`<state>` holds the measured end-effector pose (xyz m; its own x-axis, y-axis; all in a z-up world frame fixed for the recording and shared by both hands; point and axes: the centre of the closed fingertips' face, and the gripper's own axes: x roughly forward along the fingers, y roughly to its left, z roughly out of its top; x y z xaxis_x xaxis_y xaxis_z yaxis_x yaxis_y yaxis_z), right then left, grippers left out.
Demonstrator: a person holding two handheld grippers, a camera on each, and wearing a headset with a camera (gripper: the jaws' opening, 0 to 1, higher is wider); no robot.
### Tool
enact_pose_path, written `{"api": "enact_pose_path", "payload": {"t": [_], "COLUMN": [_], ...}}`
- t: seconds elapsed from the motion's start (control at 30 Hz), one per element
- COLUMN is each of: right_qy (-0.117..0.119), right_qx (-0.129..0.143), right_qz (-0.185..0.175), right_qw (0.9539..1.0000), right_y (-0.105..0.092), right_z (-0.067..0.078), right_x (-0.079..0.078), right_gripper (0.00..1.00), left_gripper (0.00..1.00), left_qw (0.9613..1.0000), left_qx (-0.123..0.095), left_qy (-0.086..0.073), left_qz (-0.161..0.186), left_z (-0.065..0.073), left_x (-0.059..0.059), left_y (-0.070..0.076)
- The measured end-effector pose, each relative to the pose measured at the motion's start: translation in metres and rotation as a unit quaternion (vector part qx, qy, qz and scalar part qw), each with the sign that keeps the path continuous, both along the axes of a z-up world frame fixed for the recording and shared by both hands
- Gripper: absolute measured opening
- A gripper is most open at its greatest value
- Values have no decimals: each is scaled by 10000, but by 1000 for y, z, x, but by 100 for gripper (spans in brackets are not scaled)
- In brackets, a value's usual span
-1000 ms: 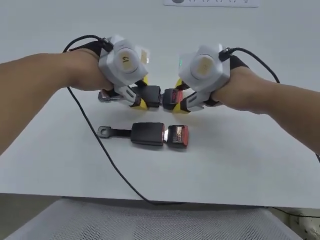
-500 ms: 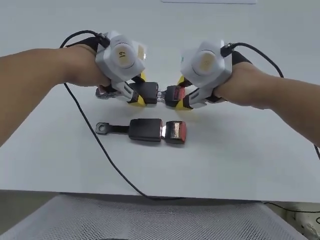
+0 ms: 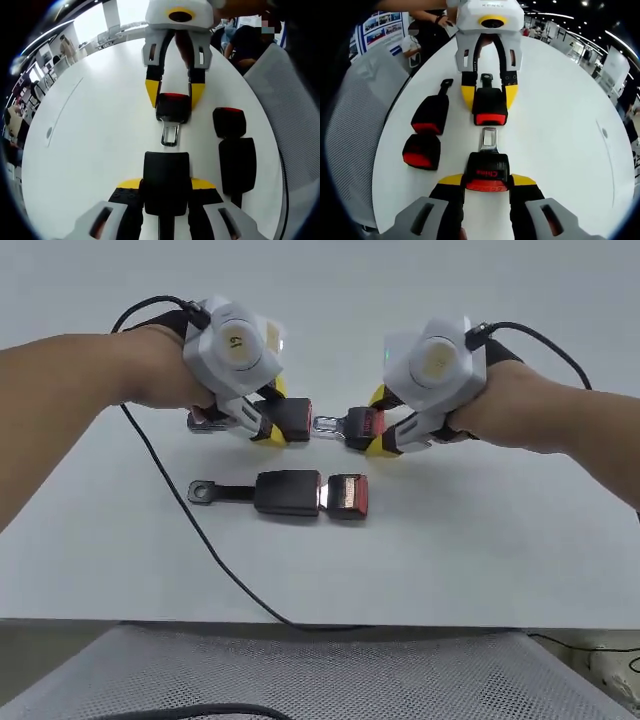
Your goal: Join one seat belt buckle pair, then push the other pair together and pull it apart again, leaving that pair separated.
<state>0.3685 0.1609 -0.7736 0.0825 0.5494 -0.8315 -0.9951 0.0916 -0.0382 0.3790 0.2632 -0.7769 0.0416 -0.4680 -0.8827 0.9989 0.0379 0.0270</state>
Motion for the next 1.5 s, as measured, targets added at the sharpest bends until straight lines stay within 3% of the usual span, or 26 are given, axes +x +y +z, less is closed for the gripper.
{"api": "enact_pose_path", "payload": {"t": [0.17, 0.33, 0.67, 1.1, 1.5], "right_qy": [-25, -125, 47, 118, -12], "right_qx": [-45, -224, -398, -633, -700], "right_qz": [-139, -47, -74, -34, -224], "right_qw": [9999, 9997, 9992, 9979, 9973], "right_y": [-20, -42, -81, -100, -103], "right_z": [-1, -2, -5, -4, -4], "right_x": [2, 1, -8, -14, -9], "right_gripper": [32, 32, 32, 32, 38], "left_gripper": [34, 34, 34, 35, 35], "left_qw": [10000, 10000, 10000, 9999, 9999], "left_qx": [36, 30, -18, 40, 106], "left_qy": [20, 30, 35, 8, -83], "left_qz": [8, 5, 35, 108, 71], "left_z": [1, 1, 2, 2, 3], "left_x": [-1, -1, -1, 0, 0], "left_y": [0, 0, 0, 3, 1]}}
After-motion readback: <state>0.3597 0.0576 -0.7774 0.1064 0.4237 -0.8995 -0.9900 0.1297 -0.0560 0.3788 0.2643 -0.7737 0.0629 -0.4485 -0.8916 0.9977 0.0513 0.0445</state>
